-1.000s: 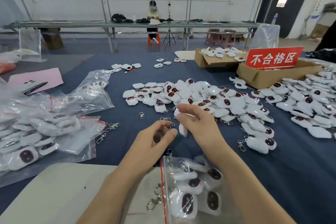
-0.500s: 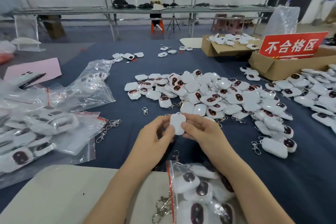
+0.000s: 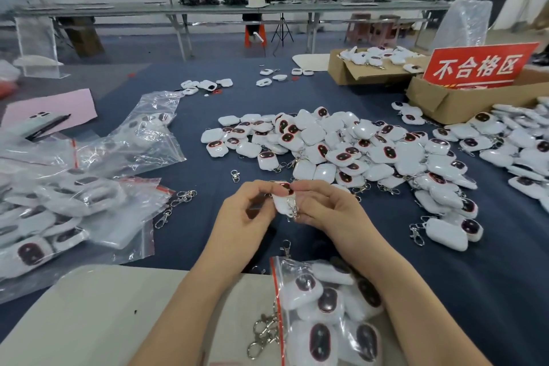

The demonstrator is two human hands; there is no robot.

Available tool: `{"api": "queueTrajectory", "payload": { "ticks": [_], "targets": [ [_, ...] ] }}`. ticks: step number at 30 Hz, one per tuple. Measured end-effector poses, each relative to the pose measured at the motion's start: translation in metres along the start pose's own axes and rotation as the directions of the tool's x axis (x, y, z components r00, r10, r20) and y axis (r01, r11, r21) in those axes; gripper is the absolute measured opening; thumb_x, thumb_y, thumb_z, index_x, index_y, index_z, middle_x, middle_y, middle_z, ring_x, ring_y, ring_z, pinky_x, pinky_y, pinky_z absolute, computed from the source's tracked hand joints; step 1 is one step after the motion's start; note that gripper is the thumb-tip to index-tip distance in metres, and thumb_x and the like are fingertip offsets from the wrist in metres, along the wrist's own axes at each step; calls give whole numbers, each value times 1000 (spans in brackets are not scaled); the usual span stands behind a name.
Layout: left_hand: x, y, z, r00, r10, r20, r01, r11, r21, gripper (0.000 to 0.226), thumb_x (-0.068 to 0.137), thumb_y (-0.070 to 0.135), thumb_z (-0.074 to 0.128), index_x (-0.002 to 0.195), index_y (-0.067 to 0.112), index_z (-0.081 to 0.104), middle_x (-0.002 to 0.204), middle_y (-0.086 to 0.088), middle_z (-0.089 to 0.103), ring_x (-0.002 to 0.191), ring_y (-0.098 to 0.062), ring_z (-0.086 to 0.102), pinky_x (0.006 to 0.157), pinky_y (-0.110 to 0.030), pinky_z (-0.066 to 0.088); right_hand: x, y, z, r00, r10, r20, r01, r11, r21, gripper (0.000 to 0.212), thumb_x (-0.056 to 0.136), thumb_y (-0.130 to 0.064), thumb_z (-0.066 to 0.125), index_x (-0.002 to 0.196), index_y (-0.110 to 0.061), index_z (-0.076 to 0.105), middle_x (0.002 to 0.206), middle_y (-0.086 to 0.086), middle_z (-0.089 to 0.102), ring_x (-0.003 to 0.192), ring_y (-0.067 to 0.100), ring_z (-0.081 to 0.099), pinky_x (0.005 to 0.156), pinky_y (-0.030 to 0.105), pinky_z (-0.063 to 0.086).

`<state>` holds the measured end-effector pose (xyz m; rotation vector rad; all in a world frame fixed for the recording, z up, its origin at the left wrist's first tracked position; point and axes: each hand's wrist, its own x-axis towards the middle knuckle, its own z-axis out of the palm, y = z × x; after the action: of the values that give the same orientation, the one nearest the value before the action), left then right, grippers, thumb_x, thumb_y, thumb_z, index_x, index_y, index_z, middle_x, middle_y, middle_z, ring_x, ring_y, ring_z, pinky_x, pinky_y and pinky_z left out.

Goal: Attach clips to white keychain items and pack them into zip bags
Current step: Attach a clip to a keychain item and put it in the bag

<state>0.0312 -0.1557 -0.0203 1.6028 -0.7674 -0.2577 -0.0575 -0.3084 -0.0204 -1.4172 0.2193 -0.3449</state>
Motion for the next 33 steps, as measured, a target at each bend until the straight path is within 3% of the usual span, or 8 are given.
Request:
{"api": "queueTrajectory", "payload": {
  "ticks": [6,10,17,33],
  "targets": [
    [2,5,1,994,-104,-18,102,990,-100,20,101,19,60,115,30,69,102,6,76,93,-16,71,86,-26,57,1,1,0,999,-25,-35,25,1000,-14,33,94,-8,67,116,-32,69,105,0,76,99,16,73,81,24,58],
    [2,7,1,993,-114,-2,114,991,-67,16,99,22,63,111,26,73,95,9,77,81,-3,68,78,-15,53,0,-2,1,999,-21,-24,20,999,-42,28,93,-8,68,113,-27,73,110,-4,75,103,13,71,82,24,58],
    [0,7,1,997,-76,26,77,997,-28,17,98,19,64,111,27,72,97,2,76,89,-17,69,81,-20,56,0,-3,2,998,-20,-58,17,999,-52,18,93,-15,71,103,-28,77,106,-1,76,101,14,72,80,26,59],
    [1,5,0,996,-69,48,67,997,36,18,100,20,62,108,34,72,92,10,76,85,-8,69,81,-20,55,-1,-2,3,998,-15,-66,8,994,-106,16,92,-15,71,98,-27,78,101,-3,77,98,11,71,78,24,59]
  ]
}}
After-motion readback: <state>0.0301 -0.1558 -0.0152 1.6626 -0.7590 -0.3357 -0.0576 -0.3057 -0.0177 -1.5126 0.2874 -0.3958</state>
